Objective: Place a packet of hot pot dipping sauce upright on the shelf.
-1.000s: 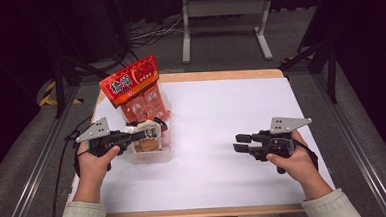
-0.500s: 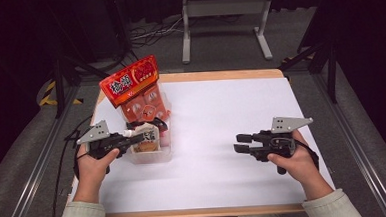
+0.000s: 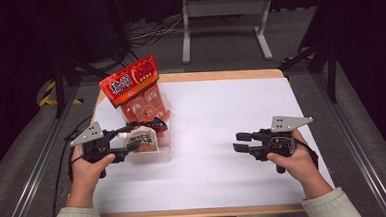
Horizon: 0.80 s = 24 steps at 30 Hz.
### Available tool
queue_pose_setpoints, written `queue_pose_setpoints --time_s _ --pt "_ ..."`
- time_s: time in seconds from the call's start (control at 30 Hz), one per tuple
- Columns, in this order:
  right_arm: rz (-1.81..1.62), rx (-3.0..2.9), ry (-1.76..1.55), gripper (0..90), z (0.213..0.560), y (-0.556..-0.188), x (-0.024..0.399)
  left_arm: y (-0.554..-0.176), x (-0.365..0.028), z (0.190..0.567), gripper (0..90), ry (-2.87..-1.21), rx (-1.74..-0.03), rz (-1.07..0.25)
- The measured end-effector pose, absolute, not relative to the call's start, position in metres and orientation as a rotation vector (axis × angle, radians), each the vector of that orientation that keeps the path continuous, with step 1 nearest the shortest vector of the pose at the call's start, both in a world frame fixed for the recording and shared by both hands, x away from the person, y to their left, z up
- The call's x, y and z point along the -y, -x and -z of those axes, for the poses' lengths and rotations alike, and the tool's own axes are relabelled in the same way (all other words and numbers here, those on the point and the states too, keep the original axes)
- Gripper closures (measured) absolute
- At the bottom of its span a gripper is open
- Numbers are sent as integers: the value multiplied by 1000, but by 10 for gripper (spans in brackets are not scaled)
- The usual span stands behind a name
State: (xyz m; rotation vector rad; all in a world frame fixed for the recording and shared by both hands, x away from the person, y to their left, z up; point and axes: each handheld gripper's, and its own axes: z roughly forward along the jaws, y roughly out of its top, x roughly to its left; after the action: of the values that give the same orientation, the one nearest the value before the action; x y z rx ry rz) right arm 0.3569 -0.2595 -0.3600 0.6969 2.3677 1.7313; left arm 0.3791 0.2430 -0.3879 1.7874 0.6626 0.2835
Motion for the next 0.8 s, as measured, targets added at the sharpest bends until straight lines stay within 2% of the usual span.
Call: queue_pose_setpoints --time_s 0.1,0.17,0.23,0.43,0.8 --pt "-1709 -2348 -686 505 359 -355 259 -369 -247 385 72 -1796 -701 -343" --pt "-1705 -2337 -686 480 359 -354 259 -366 -248 385 58 -1800 -716 -367" --pt "-1700 -2268 -682 396 357 -351 261 -360 -248 383 27 -1797 -743 -396" --pt "-1664 -2109 -711 305 350 -343 277 -342 -250 379 24 -1811 -782 -458" --pt "-1561 -2038 -801 276 360 -325 317 -316 -260 386 20 -1795 -804 -433"
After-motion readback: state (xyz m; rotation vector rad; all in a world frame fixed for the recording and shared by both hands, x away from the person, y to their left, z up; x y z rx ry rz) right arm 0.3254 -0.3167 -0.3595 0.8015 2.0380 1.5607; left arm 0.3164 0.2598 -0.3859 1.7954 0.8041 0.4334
